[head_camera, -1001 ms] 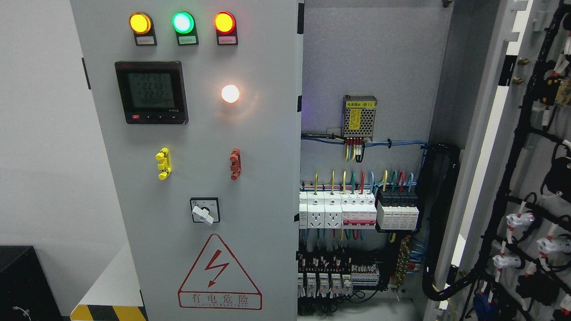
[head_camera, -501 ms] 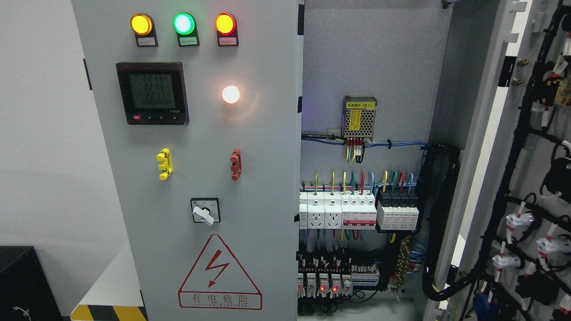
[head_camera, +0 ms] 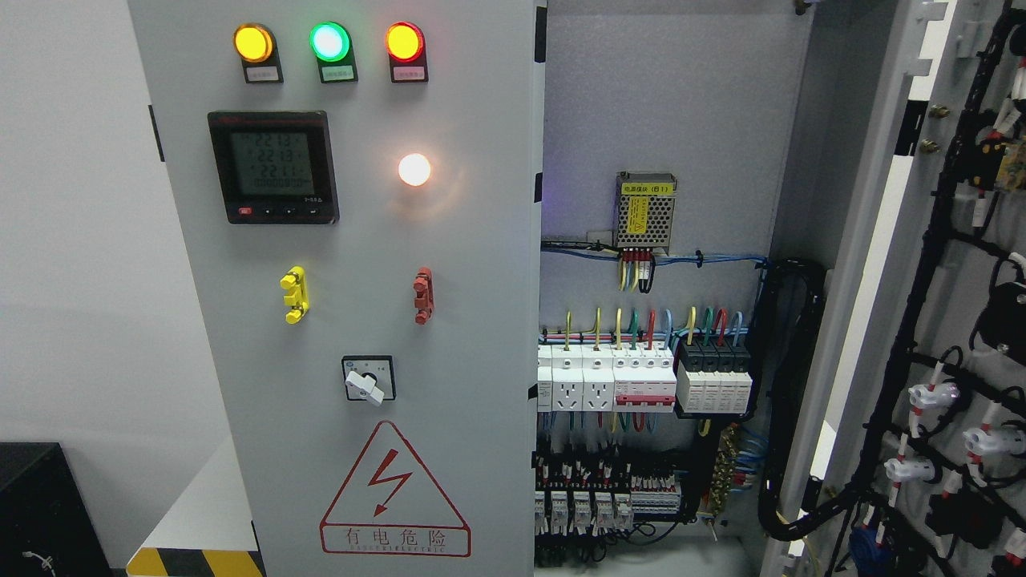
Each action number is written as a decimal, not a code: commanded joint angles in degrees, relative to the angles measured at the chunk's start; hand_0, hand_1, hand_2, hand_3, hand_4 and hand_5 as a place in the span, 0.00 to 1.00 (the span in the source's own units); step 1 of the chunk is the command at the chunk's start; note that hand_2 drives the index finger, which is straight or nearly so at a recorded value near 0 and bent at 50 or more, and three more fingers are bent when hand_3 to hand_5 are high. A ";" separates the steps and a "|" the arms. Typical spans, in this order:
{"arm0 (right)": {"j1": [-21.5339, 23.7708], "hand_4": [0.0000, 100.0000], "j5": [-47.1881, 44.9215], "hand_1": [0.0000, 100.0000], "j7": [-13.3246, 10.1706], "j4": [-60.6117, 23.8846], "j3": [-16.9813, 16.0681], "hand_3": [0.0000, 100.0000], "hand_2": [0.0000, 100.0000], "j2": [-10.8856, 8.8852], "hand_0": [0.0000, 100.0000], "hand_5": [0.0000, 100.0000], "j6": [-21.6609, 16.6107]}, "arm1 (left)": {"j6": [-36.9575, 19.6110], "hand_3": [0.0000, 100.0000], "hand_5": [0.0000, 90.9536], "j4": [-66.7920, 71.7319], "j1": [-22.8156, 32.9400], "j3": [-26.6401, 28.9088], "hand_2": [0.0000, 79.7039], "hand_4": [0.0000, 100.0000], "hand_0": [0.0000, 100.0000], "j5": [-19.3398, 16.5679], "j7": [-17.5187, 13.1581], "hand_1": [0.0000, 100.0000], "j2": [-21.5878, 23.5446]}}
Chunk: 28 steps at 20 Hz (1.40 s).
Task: Open door with both hands
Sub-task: 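Withdraw the left hand down out of the cabinet, then raise the right hand into the opening beside the indicator-light door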
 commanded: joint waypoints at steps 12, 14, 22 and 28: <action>-25.54 0.00 -1.41 0.00 -0.69 -18.82 5.10 0.00 0.00 -0.56 0.00 0.00 -11.62 | 0.47 0.00 0.00 4.08 -0.40 3.24 0.00 0.00 0.00 -2.20 0.11 0.00 -3.78; -28.44 0.00 -1.41 0.00 -0.77 -18.12 5.18 0.00 0.00 -0.12 0.00 0.00 -10.92 | 5.28 0.00 0.00 3.90 -0.40 2.89 0.00 0.00 0.00 -2.82 -0.24 0.00 -3.95; -39.60 0.00 -1.41 0.00 -0.69 -13.29 3.87 0.00 0.00 4.01 0.00 0.00 -1.86 | 9.44 0.00 0.00 3.55 -4.35 -2.82 0.00 0.00 0.00 -1.86 -0.68 0.00 -3.69; -46.72 0.00 -1.84 0.00 -0.69 -5.12 0.18 0.00 0.00 4.72 0.00 0.00 -1.60 | 9.17 0.00 0.00 4.25 -5.41 -3.09 0.00 0.00 0.00 -1.06 -0.68 0.00 -3.87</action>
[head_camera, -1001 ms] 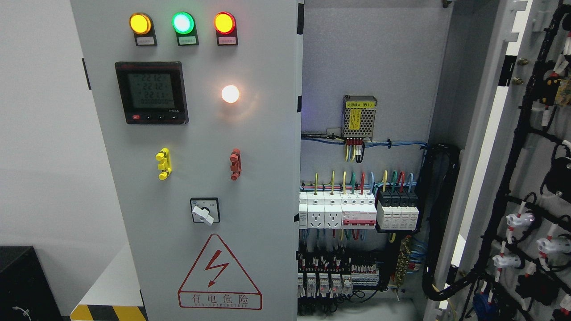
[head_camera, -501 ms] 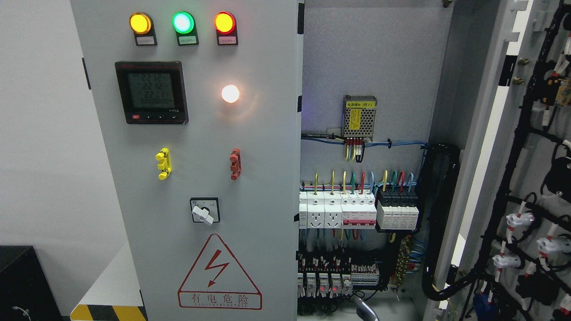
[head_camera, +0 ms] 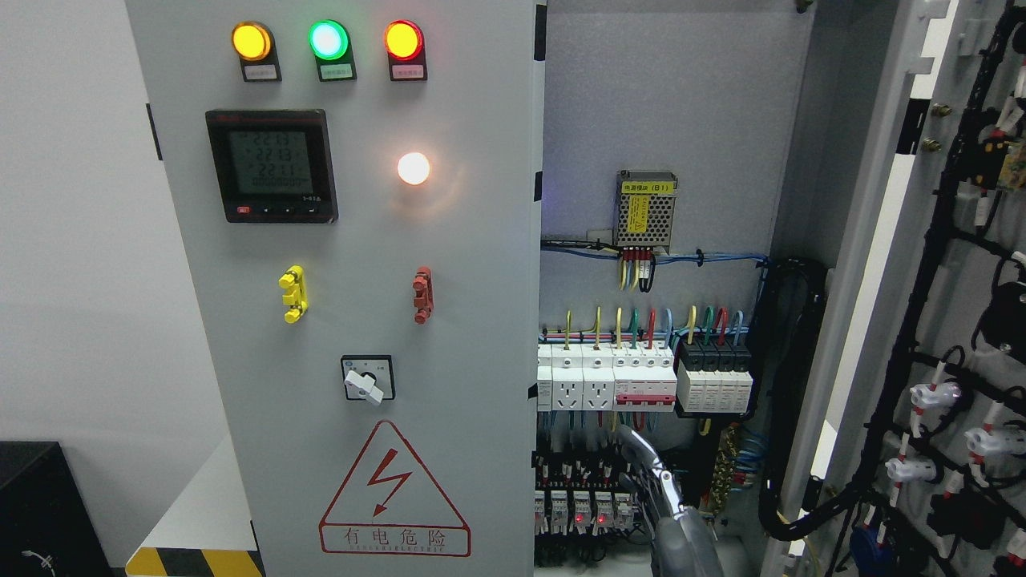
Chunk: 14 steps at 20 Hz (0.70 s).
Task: Open door with both hands
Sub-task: 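Raise the right hand into the opening beside the indicator-light door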
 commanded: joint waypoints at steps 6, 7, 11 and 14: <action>-14.72 0.00 -4.66 0.00 0.28 15.65 -6.52 0.00 0.00 2.39 0.00 0.00 3.26 | -0.46 0.00 0.00 1.81 -1.64 0.96 0.00 0.00 0.00 3.70 0.08 0.00 -0.20; -15.95 0.00 -4.66 0.00 0.28 17.24 -6.53 0.00 0.00 2.48 0.00 0.00 3.44 | -0.46 0.00 0.00 1.90 -1.64 1.31 0.00 0.00 0.00 3.97 0.08 0.00 -0.20; -20.18 0.00 -4.75 0.00 0.37 21.11 -6.44 0.00 0.00 2.48 0.00 0.00 4.58 | -0.46 0.00 0.00 1.90 -1.64 2.19 0.00 0.00 0.00 3.88 0.08 0.00 -0.29; -21.15 0.00 -4.75 0.00 0.63 22.96 -6.44 0.00 0.00 2.39 0.00 0.00 5.55 | -0.46 0.00 0.00 1.90 -1.64 2.90 0.00 0.00 0.00 3.88 0.08 0.00 -0.29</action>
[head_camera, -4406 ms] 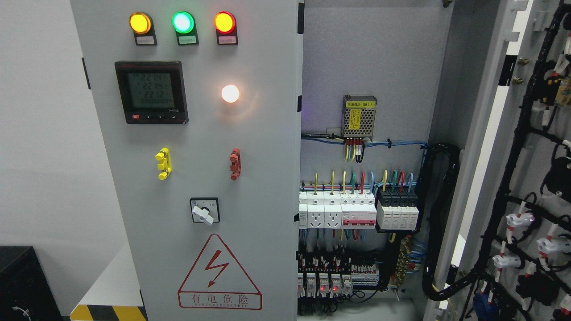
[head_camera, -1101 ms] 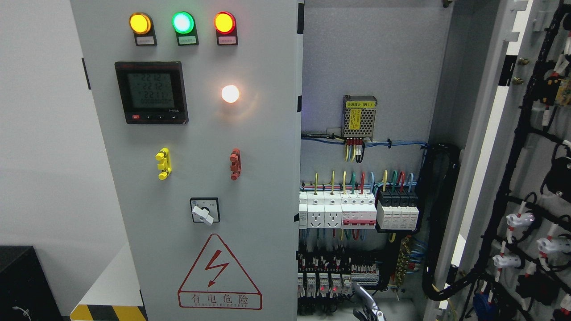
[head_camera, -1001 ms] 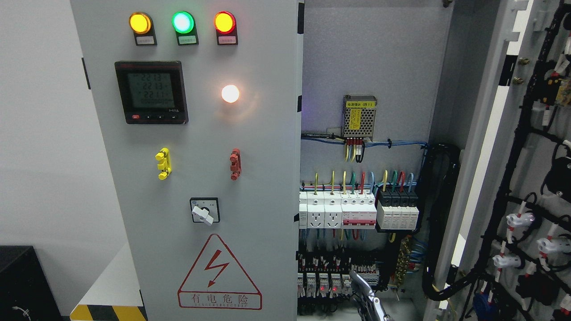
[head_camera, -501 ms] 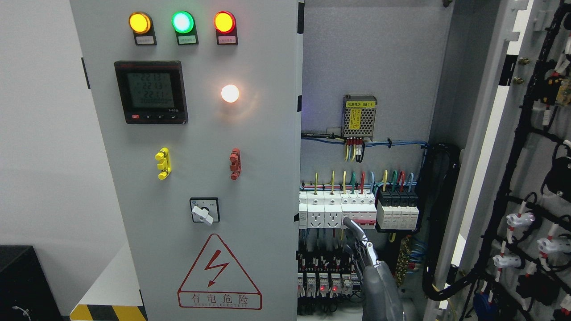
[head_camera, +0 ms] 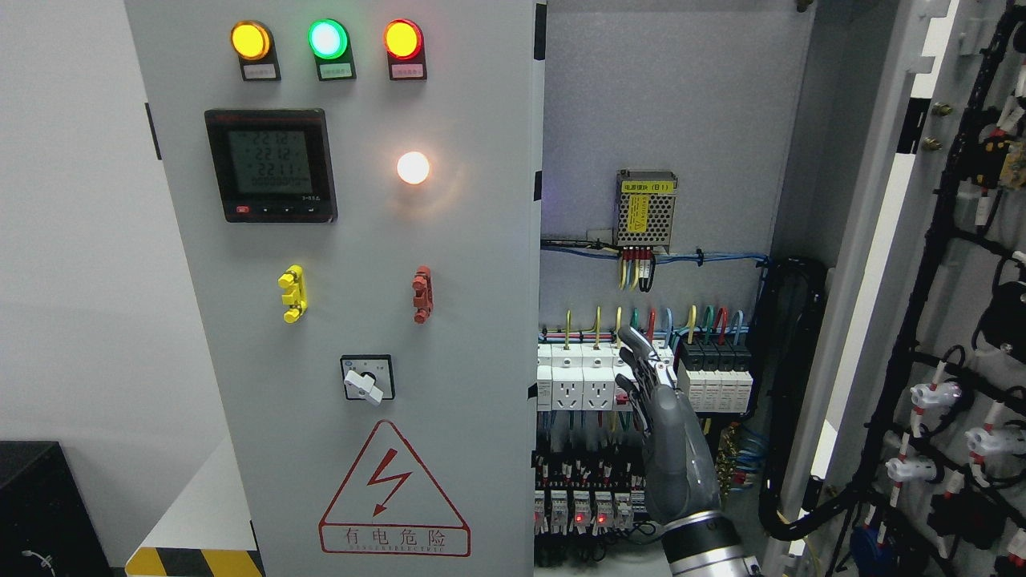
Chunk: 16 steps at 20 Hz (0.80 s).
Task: Open door with both hands
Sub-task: 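Raise the right hand into the opening beside the indicator-light door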
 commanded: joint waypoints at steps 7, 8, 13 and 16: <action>-5.46 0.00 -0.67 0.00 0.54 10.79 -1.44 0.00 0.00 0.46 0.00 0.00 3.90 | -0.66 0.00 0.00 0.01 0.36 1.24 0.00 0.00 0.00 0.35 0.16 0.00 -0.43; -6.34 0.00 -1.10 0.00 0.54 10.79 -1.53 0.00 0.00 0.46 0.00 0.00 3.99 | -0.57 0.00 0.00 0.10 0.09 1.06 0.00 0.00 0.00 0.27 0.16 0.00 -0.61; -7.05 0.00 -6.73 0.00 0.54 9.74 -1.01 0.00 0.00 0.29 0.00 0.00 7.06 | -0.92 0.00 0.00 -1.74 0.53 0.97 0.00 0.00 0.00 -0.17 0.16 0.00 -0.79; -7.31 0.00 -6.73 0.00 0.63 9.56 -0.92 0.00 0.00 0.20 0.00 0.00 7.33 | -0.75 0.00 0.00 -1.57 0.44 1.06 0.00 0.00 0.00 -0.35 0.25 0.00 -0.96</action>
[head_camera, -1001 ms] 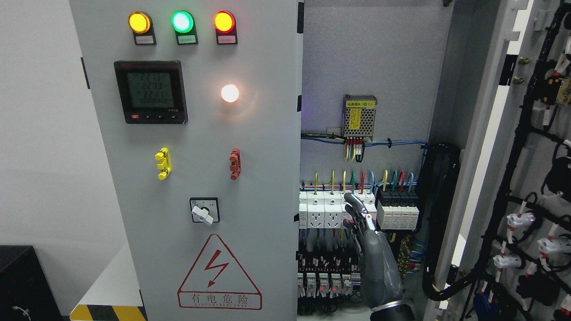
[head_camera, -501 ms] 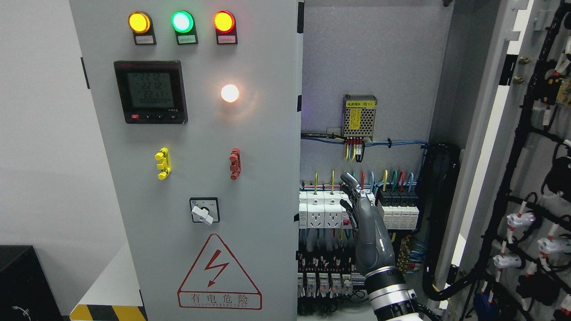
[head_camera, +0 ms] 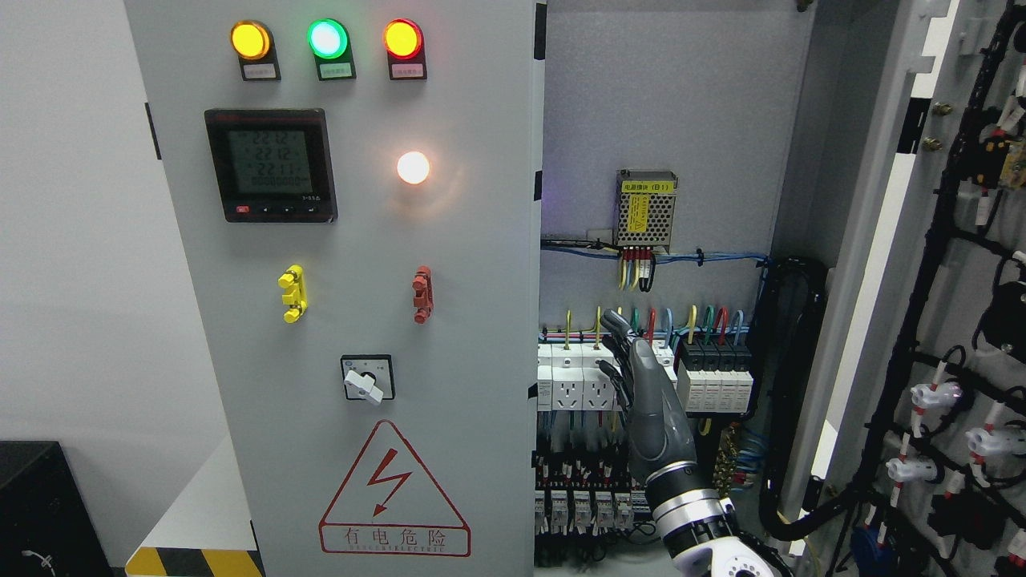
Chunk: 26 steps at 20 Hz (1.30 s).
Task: Open door with both hands
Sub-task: 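Raise the right hand into the opening beside the indicator-light door, then hook the right hand fingers behind the inner edge of the light door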
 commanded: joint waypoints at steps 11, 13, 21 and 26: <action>-4.54 0.00 -5.18 0.00 9.25 2.15 0.59 0.00 0.00 -0.18 0.00 0.00 3.18 | -0.06 0.00 0.00 -0.83 0.20 0.13 0.00 0.00 0.00 -2.99 -0.02 0.00 -0.80; -5.25 0.00 -5.18 0.00 9.35 2.32 0.32 0.00 0.00 -0.09 0.00 0.00 3.18 | -0.06 0.00 0.00 -0.83 0.20 0.04 0.00 0.00 0.00 -3.08 -0.02 0.00 -1.41; -7.00 0.00 -7.02 0.00 10.58 5.39 -0.12 0.00 0.00 -0.27 0.00 0.00 6.25 | -0.06 0.00 0.00 -1.10 -0.15 0.04 0.00 0.00 0.00 -2.99 -0.02 0.00 -2.65; -8.50 0.00 -10.62 0.00 11.19 6.72 -0.20 0.00 0.00 -1.41 0.00 0.00 6.43 | -0.06 0.00 0.00 -1.10 -0.24 0.04 0.00 0.00 0.00 -2.99 -0.02 0.00 -2.74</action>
